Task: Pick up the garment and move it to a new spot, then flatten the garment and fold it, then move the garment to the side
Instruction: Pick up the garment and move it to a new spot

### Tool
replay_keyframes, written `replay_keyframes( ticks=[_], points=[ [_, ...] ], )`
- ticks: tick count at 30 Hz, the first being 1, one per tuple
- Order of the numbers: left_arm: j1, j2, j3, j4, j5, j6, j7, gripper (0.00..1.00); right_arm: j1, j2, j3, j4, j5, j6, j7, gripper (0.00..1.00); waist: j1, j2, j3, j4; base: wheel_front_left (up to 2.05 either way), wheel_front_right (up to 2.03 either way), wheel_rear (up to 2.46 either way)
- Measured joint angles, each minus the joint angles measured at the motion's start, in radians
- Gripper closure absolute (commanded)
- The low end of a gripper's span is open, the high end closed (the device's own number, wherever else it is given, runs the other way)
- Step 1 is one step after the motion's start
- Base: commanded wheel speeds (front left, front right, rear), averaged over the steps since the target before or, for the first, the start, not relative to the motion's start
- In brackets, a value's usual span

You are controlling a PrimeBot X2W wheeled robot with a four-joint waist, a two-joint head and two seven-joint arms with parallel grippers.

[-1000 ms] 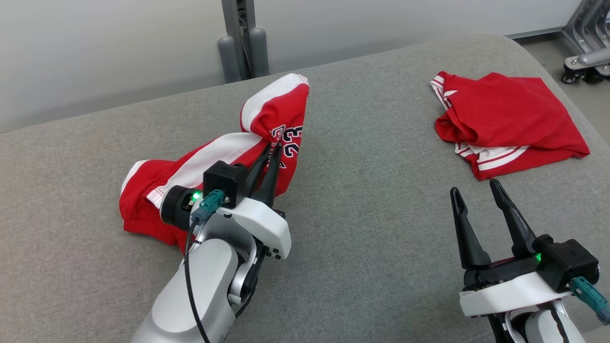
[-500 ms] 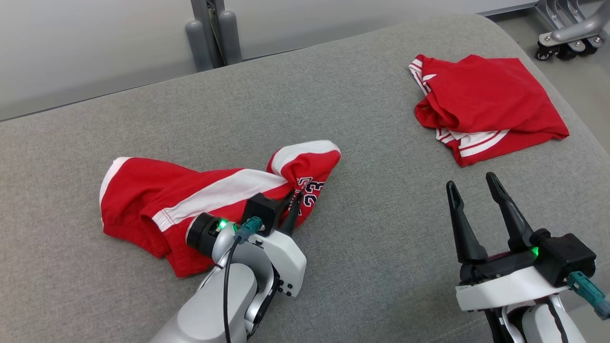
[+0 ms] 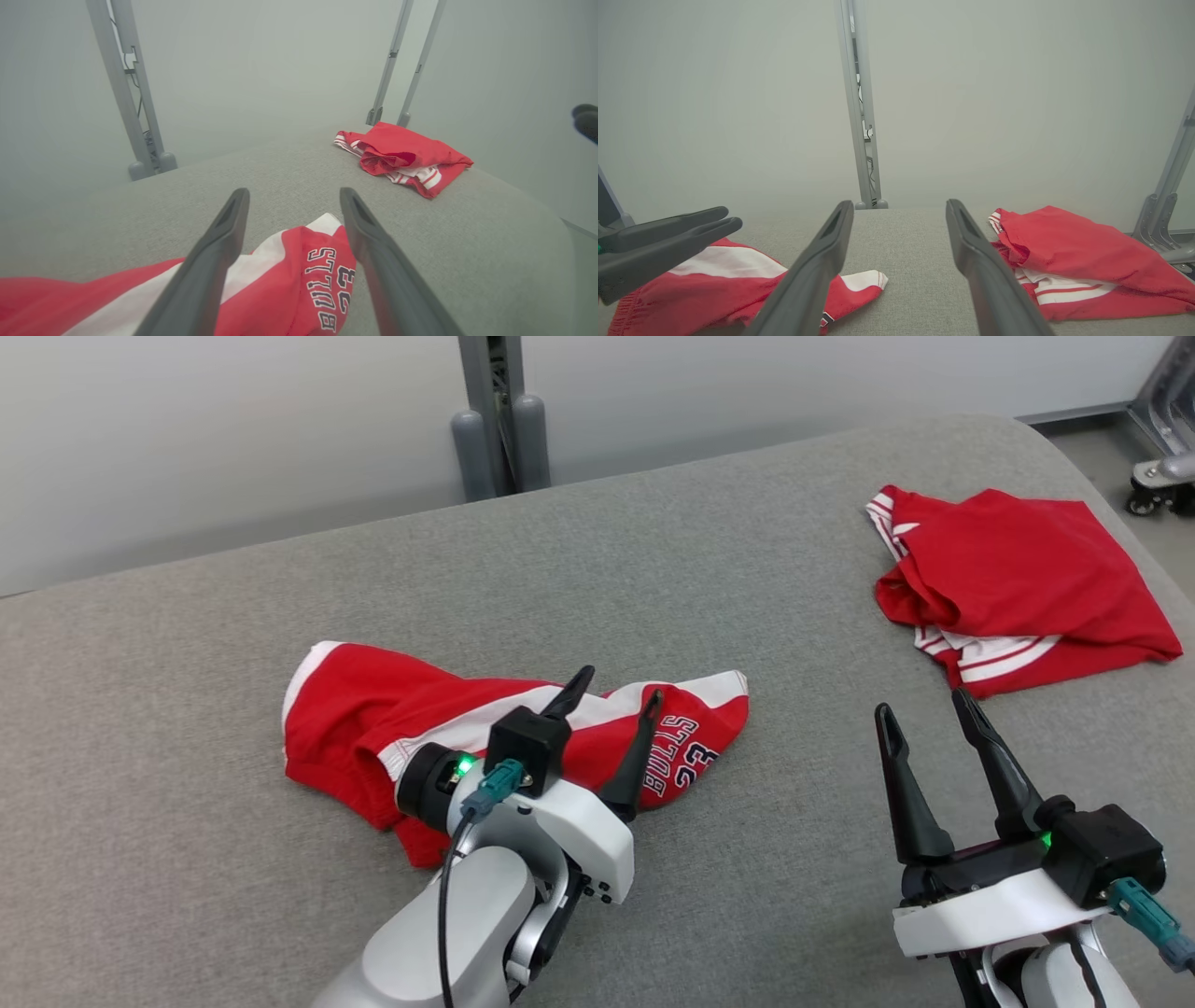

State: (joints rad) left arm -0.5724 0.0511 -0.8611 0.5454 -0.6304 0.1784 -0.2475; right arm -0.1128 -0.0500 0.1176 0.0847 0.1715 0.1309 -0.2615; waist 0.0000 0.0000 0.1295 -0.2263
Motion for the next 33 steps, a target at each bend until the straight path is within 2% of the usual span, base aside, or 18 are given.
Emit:
replay_keyframes(
  ticks=[10,19,25,29,33],
  points=[
    [0.165,0.102,0.128,-0.156,-0.043,0.084,-0.012,0.00,0.027,-0.002,0.023,0.017,0.001,0.000,0.000,0.00,0.0000,0.0000,-0.073,0.106,0.00,0.00,0.00],
    [0.288,0.146,0.174,-0.262,-0.050,0.134,-0.014,0.00,0.075,-0.004,0.009,0.029,0.003,0.000,0.000,0.00,0.0000,0.0000,-0.118,0.192,0.00,0.00,0.00],
    [0.396,0.152,0.262,-0.361,-0.001,0.162,-0.014,0.00,0.102,-0.003,0.000,0.029,0.006,0.000,0.000,0.00,0.0000,0.0000,-0.140,0.230,0.00,0.00,0.00],
    [0.468,0.149,0.316,-0.414,0.079,0.174,-0.014,0.00,0.117,-0.002,-0.001,0.027,0.006,0.000,0.000,0.00,0.0000,0.0000,-0.157,0.240,0.00,0.00,0.00],
    [0.555,0.122,0.364,-0.438,0.121,0.174,-0.014,0.00,0.142,-0.001,-0.002,0.026,0.005,0.000,0.000,0.00,0.0000,0.0000,-0.176,0.243,0.00,0.00,0.00]
  ],
)
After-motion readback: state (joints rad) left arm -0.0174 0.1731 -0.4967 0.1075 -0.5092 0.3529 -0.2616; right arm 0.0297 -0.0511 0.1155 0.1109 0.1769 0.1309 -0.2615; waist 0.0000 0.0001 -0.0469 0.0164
